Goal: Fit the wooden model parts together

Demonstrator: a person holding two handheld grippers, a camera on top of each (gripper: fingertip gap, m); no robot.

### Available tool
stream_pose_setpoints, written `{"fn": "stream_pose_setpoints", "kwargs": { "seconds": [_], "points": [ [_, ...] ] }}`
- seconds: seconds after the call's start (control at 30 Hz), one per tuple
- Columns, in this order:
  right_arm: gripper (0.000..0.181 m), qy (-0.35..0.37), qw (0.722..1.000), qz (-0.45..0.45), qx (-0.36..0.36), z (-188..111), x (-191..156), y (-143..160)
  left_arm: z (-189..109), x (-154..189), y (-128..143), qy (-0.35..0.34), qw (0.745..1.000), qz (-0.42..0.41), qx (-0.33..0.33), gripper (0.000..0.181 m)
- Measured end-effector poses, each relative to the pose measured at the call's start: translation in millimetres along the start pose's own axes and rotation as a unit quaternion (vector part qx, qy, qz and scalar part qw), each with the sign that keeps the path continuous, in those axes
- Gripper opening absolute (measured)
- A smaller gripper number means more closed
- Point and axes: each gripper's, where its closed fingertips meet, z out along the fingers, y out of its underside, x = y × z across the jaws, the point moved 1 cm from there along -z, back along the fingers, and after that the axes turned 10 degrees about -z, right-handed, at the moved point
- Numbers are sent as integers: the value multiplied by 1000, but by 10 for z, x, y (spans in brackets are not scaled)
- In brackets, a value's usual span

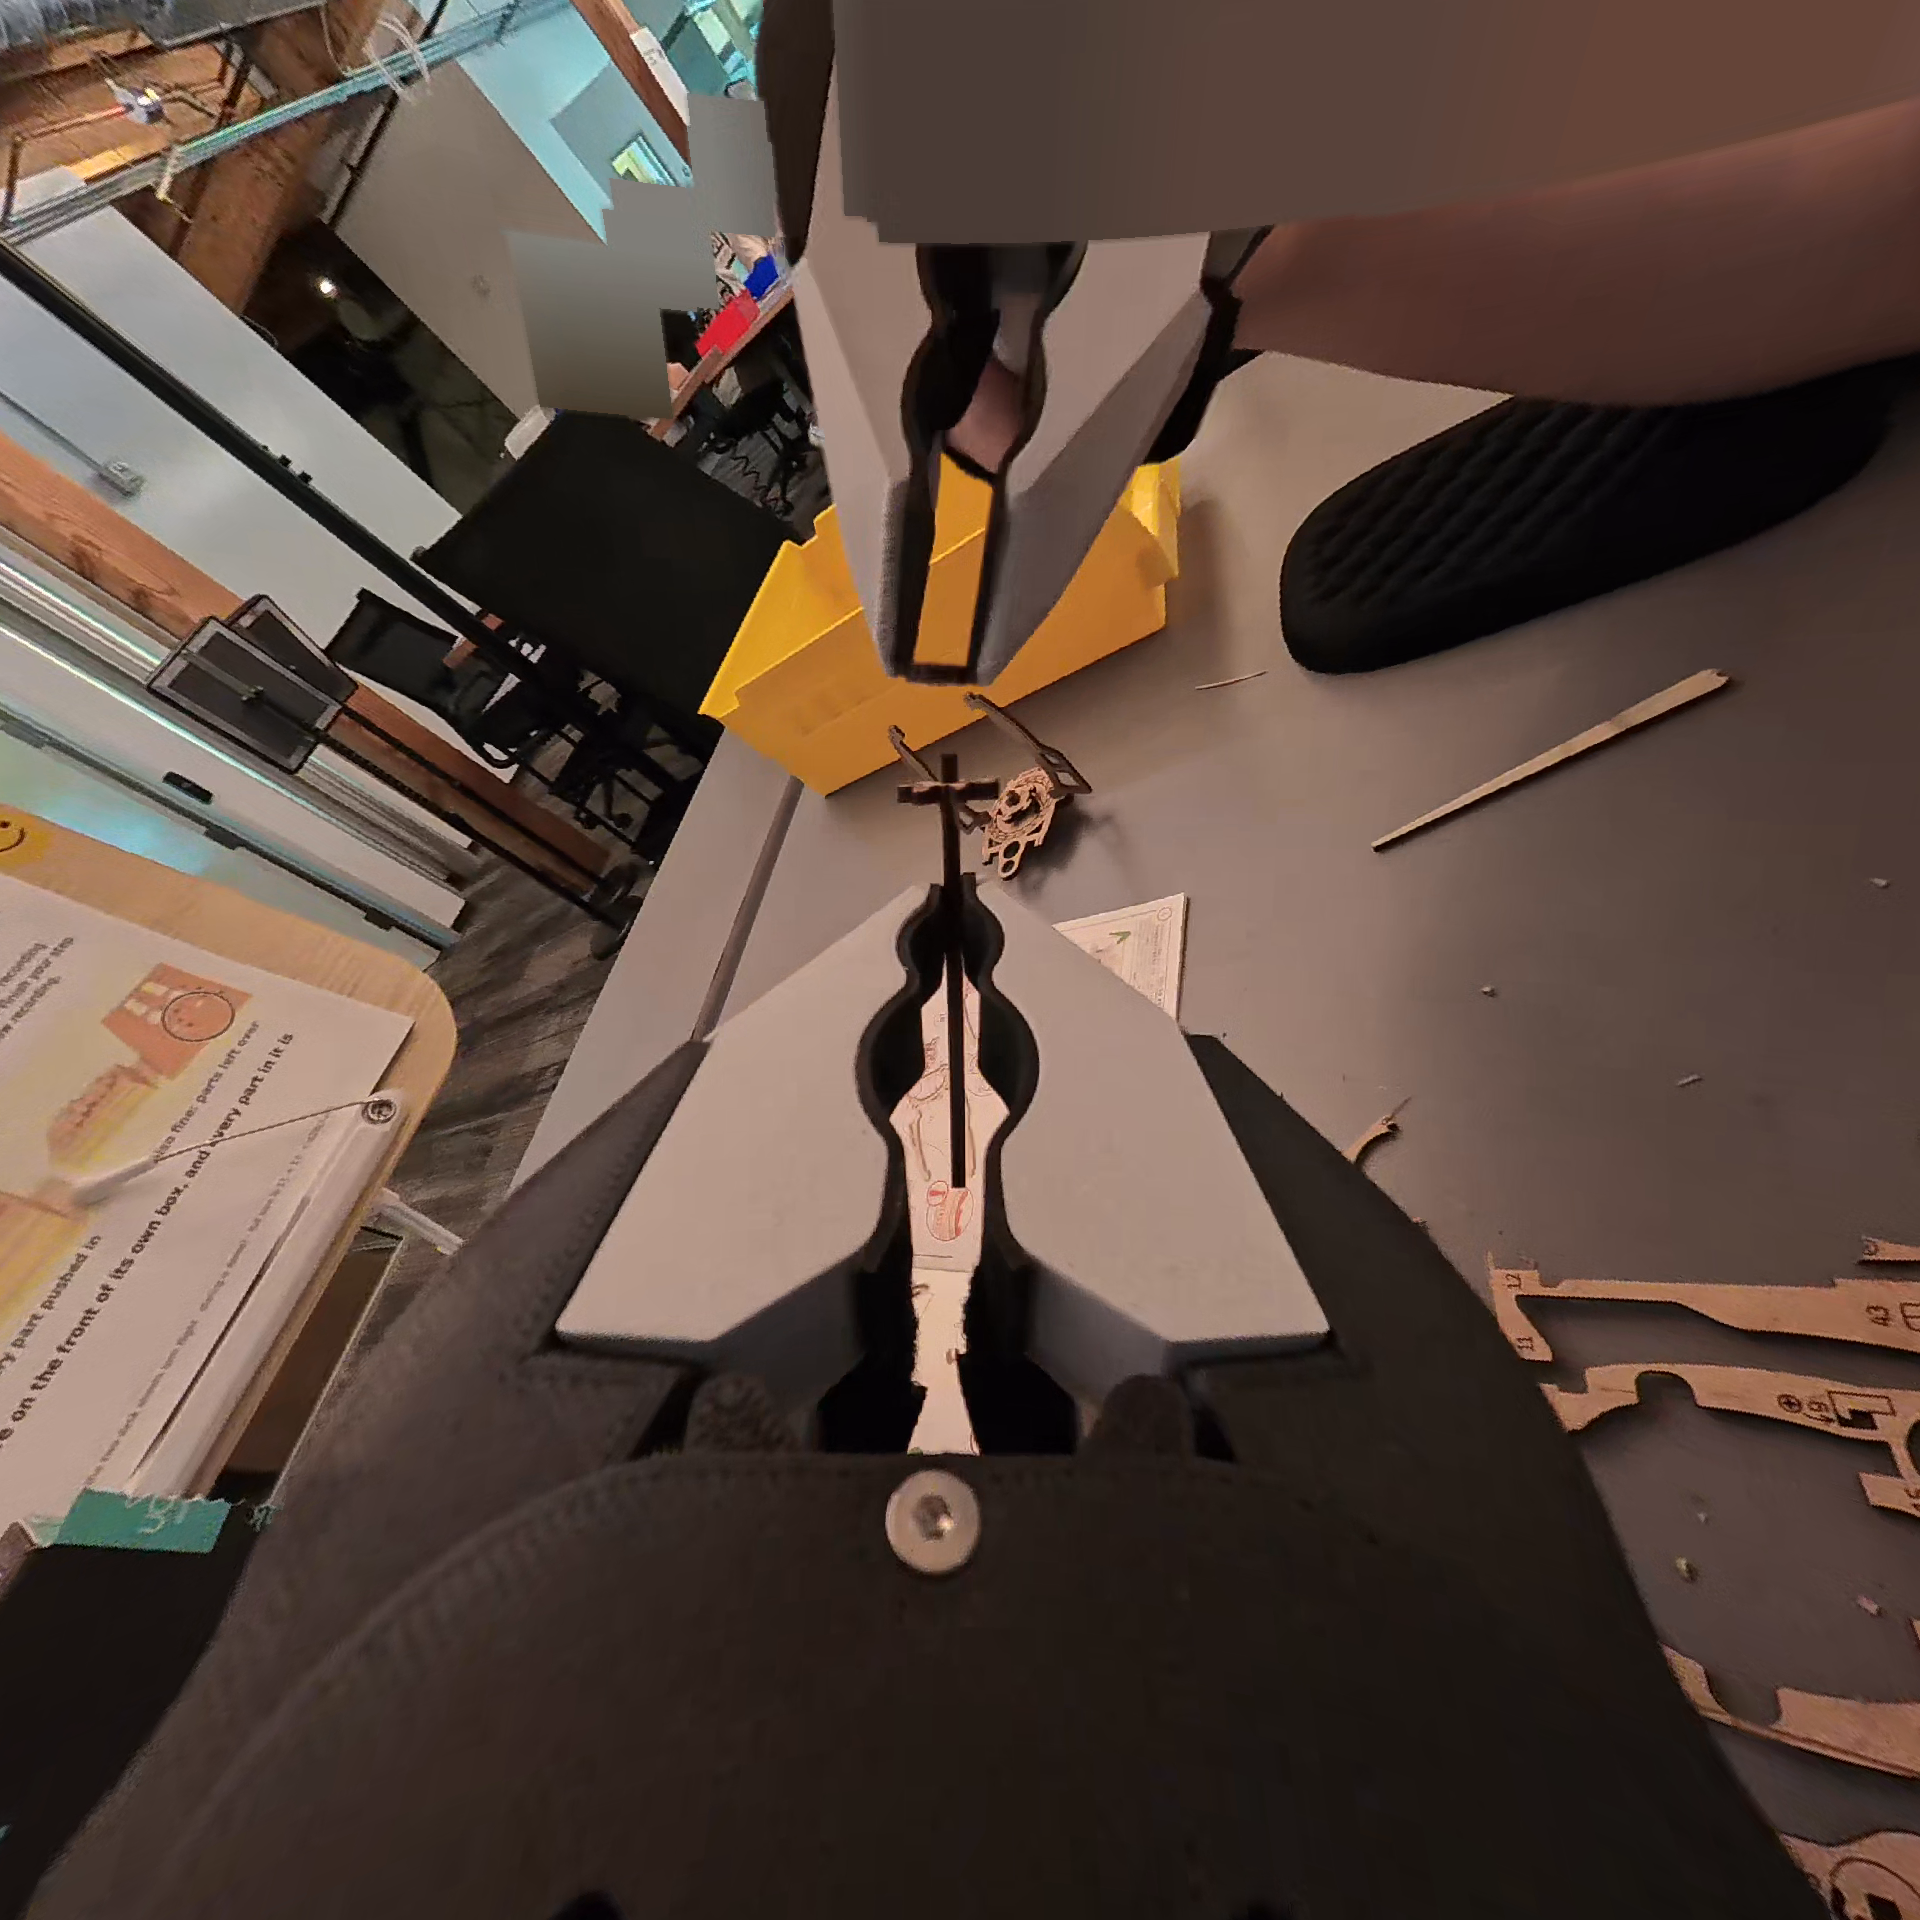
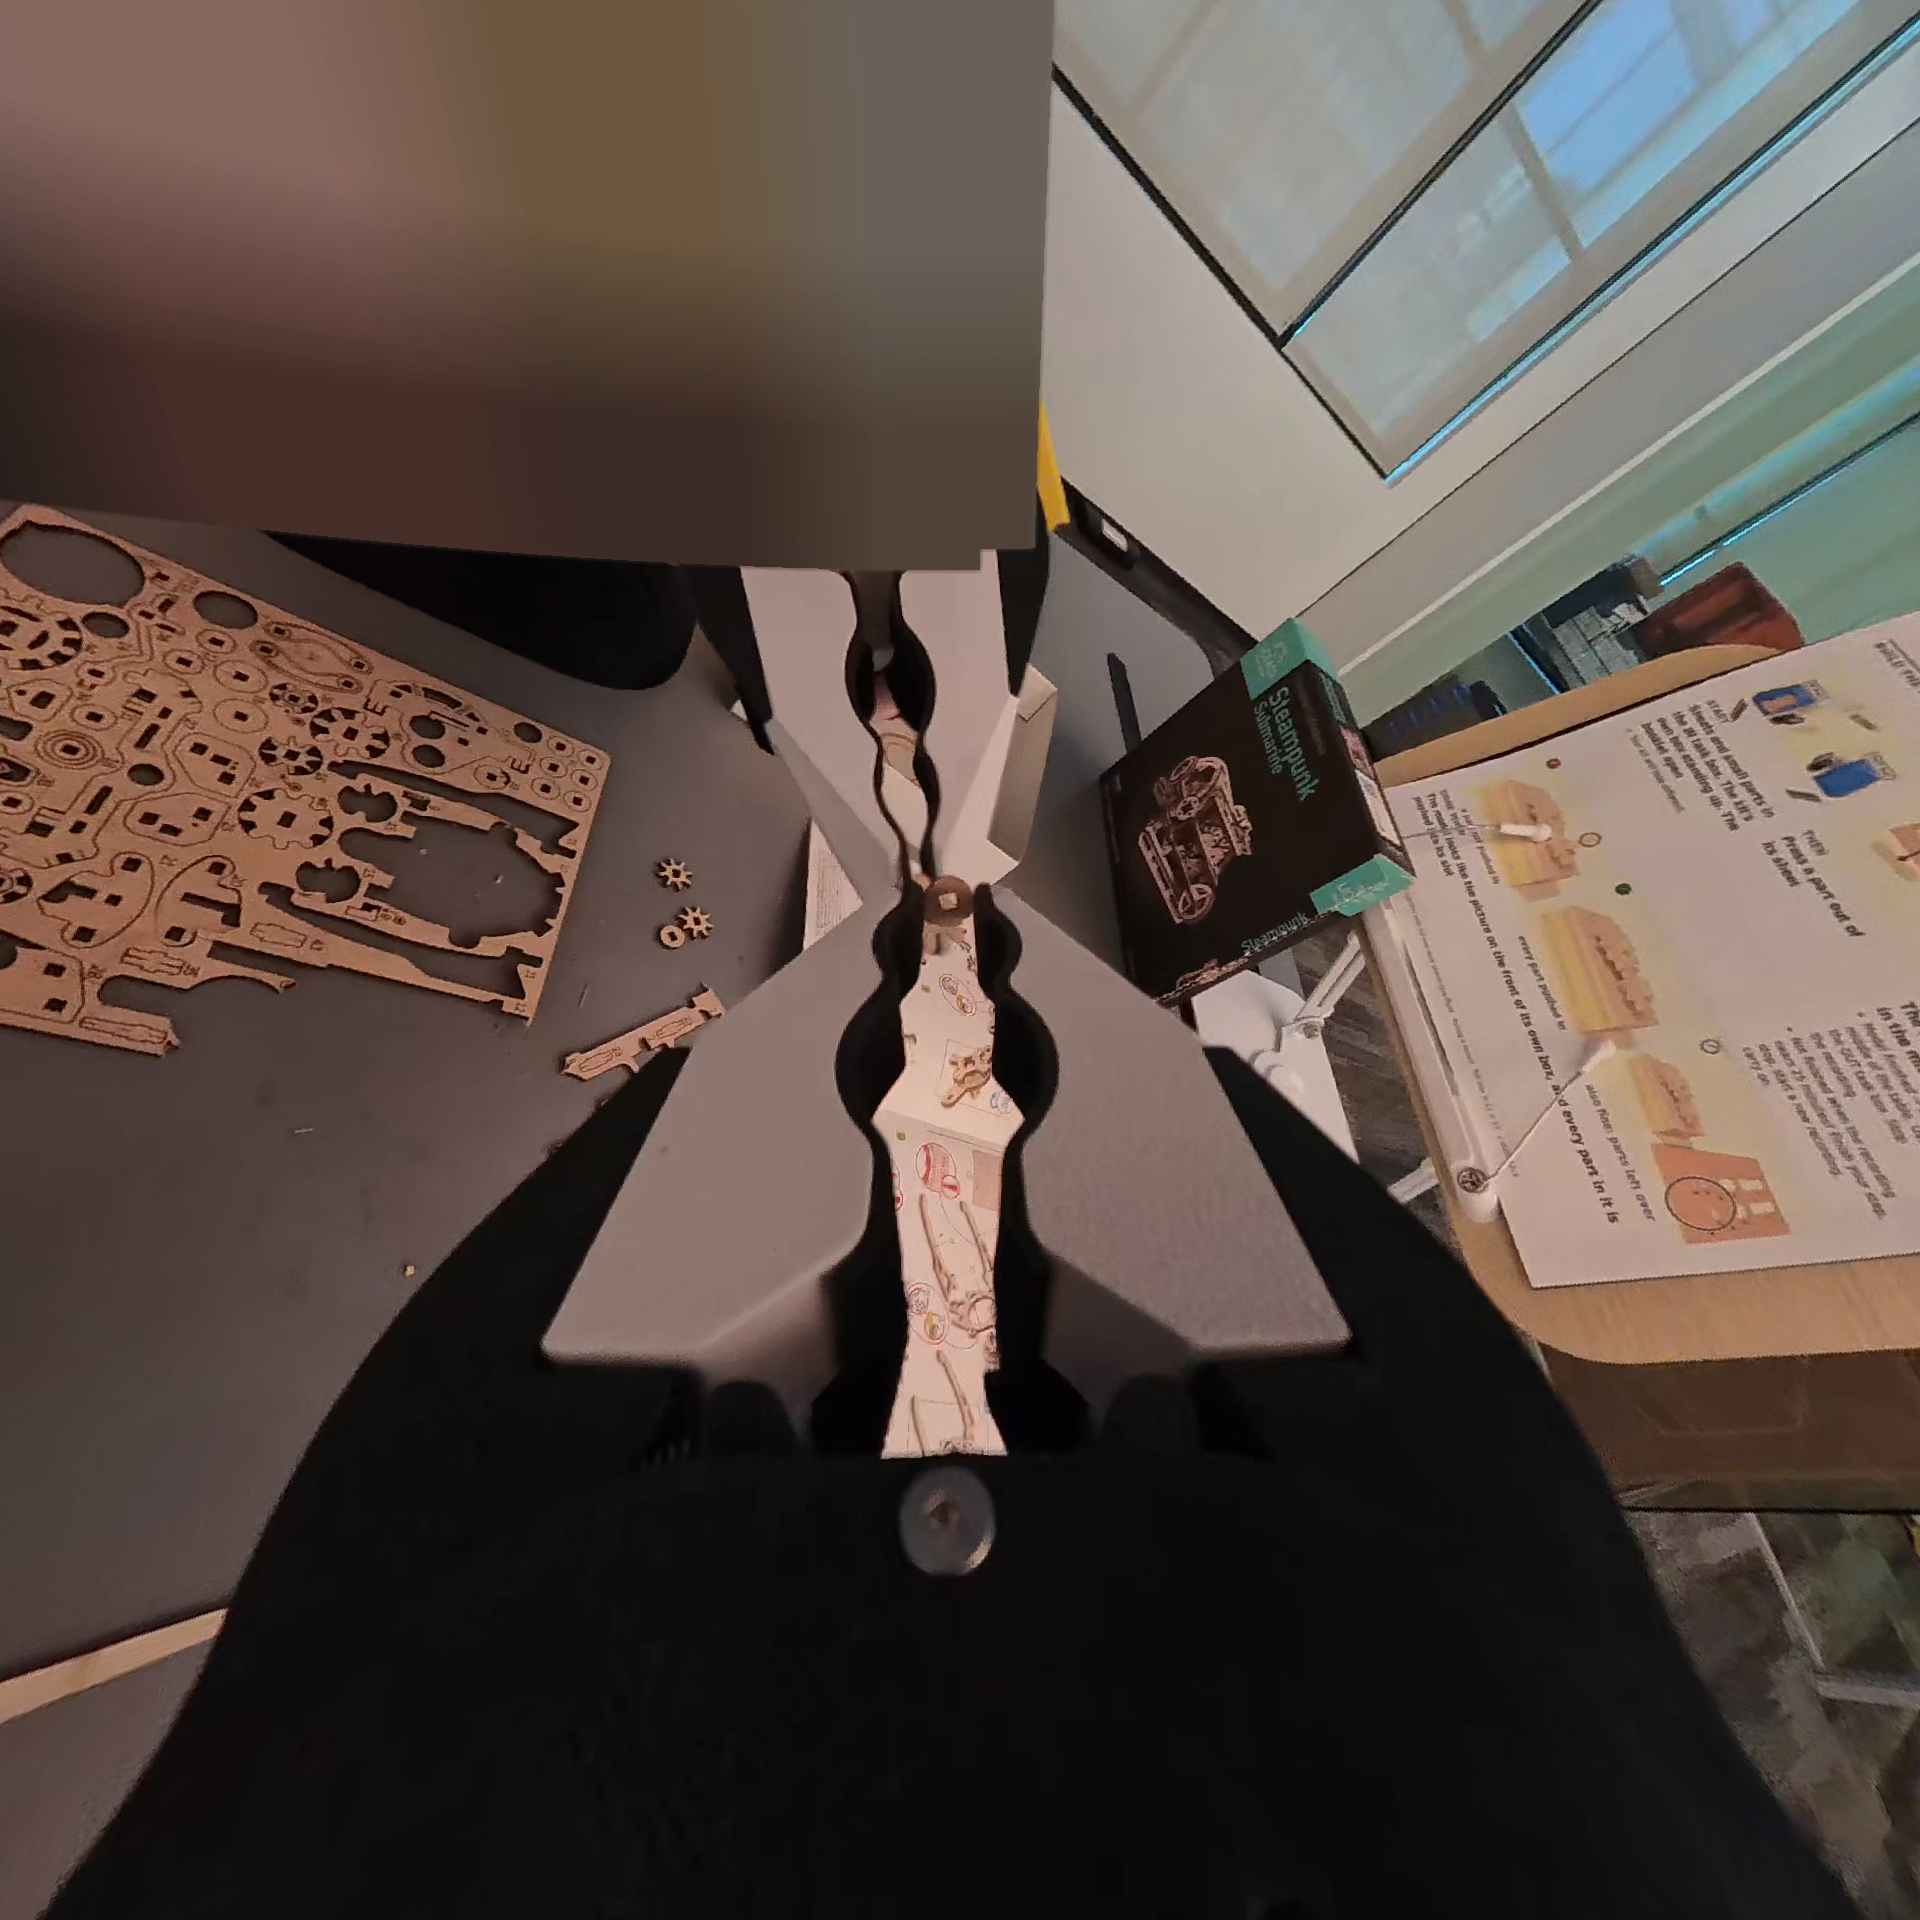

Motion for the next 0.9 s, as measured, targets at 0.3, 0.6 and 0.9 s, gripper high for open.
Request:
{"fn": "stream_pose_setpoints", "kwargs": {
  "seconds": [0.3,0.6,0.9],
  "points": [
    [8,-19,1000,18,-17,55,-51,66,11,-1,-20,-17,1000,19,-6,0],
    [8,-14,999,39,-14,40,-13,41,8,-13,-58,-35,999,36,-8,0],
    [8,-21,998,59,-10,39,-8,55,11,-25,-56,-39,999,35,-11,0]
  ]
}}
